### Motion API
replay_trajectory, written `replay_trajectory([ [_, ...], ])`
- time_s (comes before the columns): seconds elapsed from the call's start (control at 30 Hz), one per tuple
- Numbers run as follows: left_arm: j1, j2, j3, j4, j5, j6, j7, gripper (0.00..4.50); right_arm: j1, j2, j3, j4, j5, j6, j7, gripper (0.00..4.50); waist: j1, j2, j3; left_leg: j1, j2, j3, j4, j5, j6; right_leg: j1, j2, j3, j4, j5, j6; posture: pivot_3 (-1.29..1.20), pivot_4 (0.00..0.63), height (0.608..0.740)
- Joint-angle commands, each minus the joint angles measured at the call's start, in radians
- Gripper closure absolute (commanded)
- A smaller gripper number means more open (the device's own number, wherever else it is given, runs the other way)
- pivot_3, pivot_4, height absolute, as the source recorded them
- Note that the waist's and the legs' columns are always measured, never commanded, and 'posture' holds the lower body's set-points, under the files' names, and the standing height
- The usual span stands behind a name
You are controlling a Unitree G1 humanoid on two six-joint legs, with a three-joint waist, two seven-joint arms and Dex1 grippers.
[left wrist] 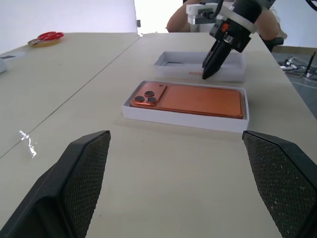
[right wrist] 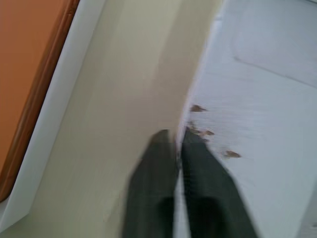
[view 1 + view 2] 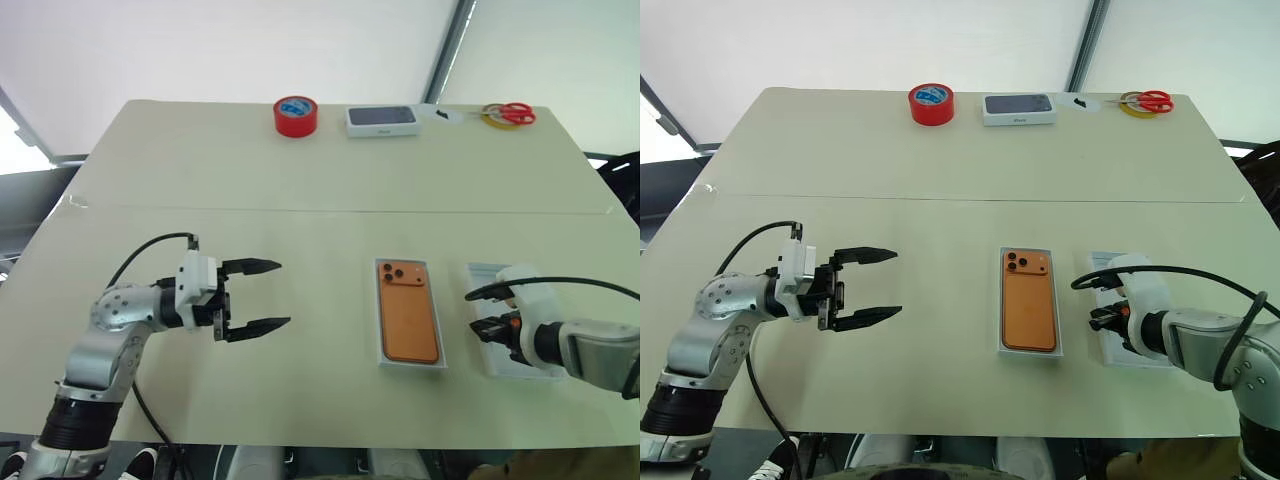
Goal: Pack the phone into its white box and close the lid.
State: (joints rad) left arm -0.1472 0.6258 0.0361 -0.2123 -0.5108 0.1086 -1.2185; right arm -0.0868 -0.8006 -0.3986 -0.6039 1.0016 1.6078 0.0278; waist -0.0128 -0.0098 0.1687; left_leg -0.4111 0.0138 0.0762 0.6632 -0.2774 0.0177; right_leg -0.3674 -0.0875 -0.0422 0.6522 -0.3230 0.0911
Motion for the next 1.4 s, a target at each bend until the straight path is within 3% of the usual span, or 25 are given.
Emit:
replay_trajectory([
  [0.03,0.003,0.000,-0.003,-0.036,-0.008,0.006,0.015,0.00,-0.008,0.018,0.014,-0.001,0.064,0.007,-0.066,4.44,0.000,0.000,0.000,0.000,0.000,0.000,0.000,0.000,0.000,0.000,0.000,0.000,0.000,0.000,0.000,0.00,0.150,0.730],
  [0.17,0.001,0.001,-0.001,-0.038,-0.010,0.006,0.027,0.00,-0.045,0.062,-0.005,0.031,0.100,0.007,-0.143,4.44,-0.003,-0.001,-0.001,0.000,0.000,0.000,0.000,0.000,0.000,0.000,0.000,0.000,0.000,0.000,0.000,0.00,0.150,0.730],
  [0.27,-0.010,-0.009,-0.002,-0.025,0.000,0.001,0.051,0.00,-0.143,0.105,-0.013,0.049,0.043,-0.004,-0.150,4.44,-0.005,0.000,0.000,0.000,0.000,0.000,0.000,0.000,0.000,0.000,0.001,0.000,0.000,0.000,0.000,0.00,0.150,0.730],
  [0.43,-0.025,-0.037,-0.004,-0.012,0.015,0.000,0.104,0.00,-0.247,0.141,0.022,0.089,-0.074,-0.201,-0.084,4.44,0.003,0.000,0.000,-0.001,0.000,0.001,0.000,0.000,0.000,-0.002,0.001,0.001,0.001,0.000,0.000,0.00,0.150,0.730],
  [0.53,-0.033,-0.057,-0.006,-0.004,0.029,0.000,0.144,0.00,-0.296,0.253,0.039,0.110,-0.071,-0.355,-0.012,4.44,0.001,0.000,0.000,-0.003,0.000,0.001,0.000,0.000,0.001,-0.004,0.001,0.000,0.001,0.000,0.000,0.00,0.150,0.730],
  [0.7,-0.048,-0.074,-0.001,0.000,0.010,0.042,0.181,0.00,-0.358,0.463,-0.001,0.144,0.116,-0.417,0.007,4.44,-0.002,0.001,0.000,-0.003,0.000,0.002,0.001,0.000,0.001,-0.005,0.002,0.001,0.004,0.000,0.001,0.00,0.150,0.730],
  [0.8,-0.055,-0.084,0.001,-0.004,-0.006,0.067,0.198,0.91,-0.372,0.533,-0.018,0.181,0.319,-0.419,-0.045,4.50,0.001,0.000,0.000,-0.003,0.001,0.002,0.001,0.000,0.001,-0.005,0.002,0.001,0.004,0.000,0.001,0.00,0.150,0.730],
  [0.97,-0.065,-0.103,-0.008,-0.015,0.002,0.078,0.227,3.62,-0.268,0.497,0.057,0.196,0.698,-0.461,-0.186,4.50,0.000,0.000,0.000,-0.003,0.000,0.002,0.001,0.000,0.001,-0.005,0.001,0.001,0.004,0.000,0.001,0.00,0.150,0.730],
  [1.03,-0.068,-0.117,-0.021,-0.018,0.017,0.069,0.240,4.43,-0.185,0.424,0.128,0.184,0.867,-0.479,-0.221,4.50,0.001,0.000,0.000,-0.003,0.000,0.002,0.001,0.000,0.002,-0.005,0.001,0.001,0.004,0.000,0.001,0.00,0.150,0.730],
  [1.13,-0.073,-0.132,-0.029,-0.019,0.027,0.072,0.256,4.43,-0.102,0.345,0.204,0.160,0.968,-0.522,-0.191,4.50,-0.003,0.000,0.000,-0.003,0.000,0.002,0.001,-0.001,0.002,-0.005,0.001,0.001,0.004,0.000,0.001,0.00,0.150,0.730],
  [1.4,-0.071,-0.153,-0.068,-0.028,0.036,0.074,0.264,4.43,0.007,0.231,0.296,0.142,0.971,-0.576,-0.030,4.50,0.002,0.000,0.000,-0.003,0.000,0.002,0.002,-0.001,0.003,-0.005,0.002,0.001,0.003,0.000,0.001,0.00,0.150,0.730],
])
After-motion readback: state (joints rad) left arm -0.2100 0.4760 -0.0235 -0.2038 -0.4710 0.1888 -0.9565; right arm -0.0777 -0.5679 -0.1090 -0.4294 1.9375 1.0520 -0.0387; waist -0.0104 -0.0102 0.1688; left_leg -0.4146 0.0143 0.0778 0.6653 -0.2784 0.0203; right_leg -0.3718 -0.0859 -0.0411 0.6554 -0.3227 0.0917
